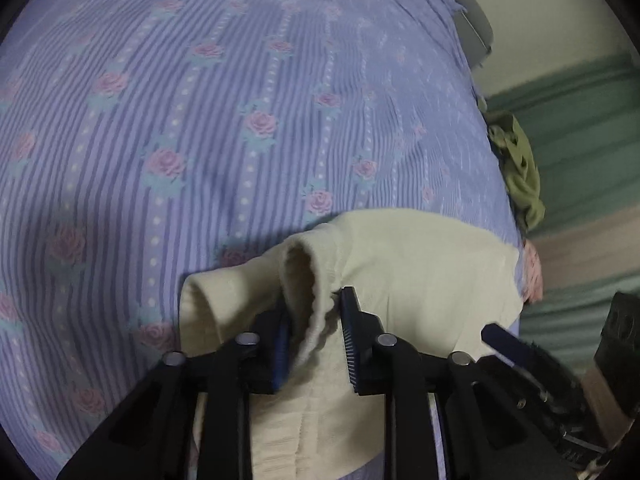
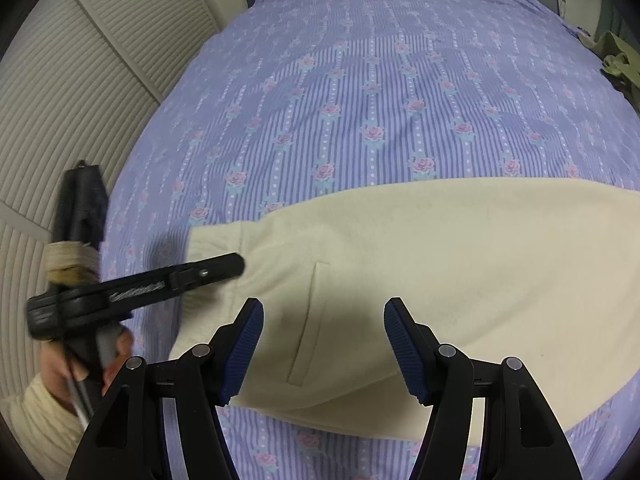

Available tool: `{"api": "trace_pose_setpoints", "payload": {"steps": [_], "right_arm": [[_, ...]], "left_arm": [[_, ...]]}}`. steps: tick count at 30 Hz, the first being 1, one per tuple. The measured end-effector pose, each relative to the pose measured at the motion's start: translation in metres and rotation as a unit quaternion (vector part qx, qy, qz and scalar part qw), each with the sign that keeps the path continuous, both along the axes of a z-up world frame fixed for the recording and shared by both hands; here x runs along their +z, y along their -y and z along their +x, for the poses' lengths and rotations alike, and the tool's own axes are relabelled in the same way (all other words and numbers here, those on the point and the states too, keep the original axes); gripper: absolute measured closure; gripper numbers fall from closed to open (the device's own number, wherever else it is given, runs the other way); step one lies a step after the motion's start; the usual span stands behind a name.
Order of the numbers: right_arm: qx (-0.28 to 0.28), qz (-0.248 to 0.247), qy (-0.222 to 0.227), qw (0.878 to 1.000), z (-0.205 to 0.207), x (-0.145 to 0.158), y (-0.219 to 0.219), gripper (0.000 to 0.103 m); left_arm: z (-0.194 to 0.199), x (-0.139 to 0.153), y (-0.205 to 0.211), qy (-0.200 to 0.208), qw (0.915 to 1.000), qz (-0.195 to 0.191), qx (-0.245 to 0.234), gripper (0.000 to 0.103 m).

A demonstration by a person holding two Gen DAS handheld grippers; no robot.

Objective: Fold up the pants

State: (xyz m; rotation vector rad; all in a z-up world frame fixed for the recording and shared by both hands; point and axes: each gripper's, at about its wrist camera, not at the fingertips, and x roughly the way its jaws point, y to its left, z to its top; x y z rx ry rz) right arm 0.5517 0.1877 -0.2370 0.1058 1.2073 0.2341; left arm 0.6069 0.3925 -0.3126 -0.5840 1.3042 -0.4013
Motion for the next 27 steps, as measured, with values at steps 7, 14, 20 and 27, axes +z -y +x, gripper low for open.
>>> {"api": "trace_pose_setpoints", "payload": {"steps": [7,14,20,27], "right_arm": [[0.023,0.011,0.010,1.000,-0.017,0.012,-0.003,0.039],[0.051,-0.018,0.023,0.998,-0.028,0.009,-0.013,0.039],[0.036,-0.017,0.030,0.999,-0.035,0.015,0.005,0.039],[0.060,-0.035,0.069,0.995,-0.074,0.034,0.037,0.039]], "left_arm": [[-0.041,0.038,-0.027,0.051,0.9977,0.043,0.007,0.091],[-0.018,0.004,-0.016,0.021,0.9955,0.092,-0.007,0.083],[-0.034,0.040,-0.040,0.063,0.9760,0.203,0.048,0.060],[-0.106,0.108,0.007,0.151,0.9574,0.246,-0.006,0.041]]}}
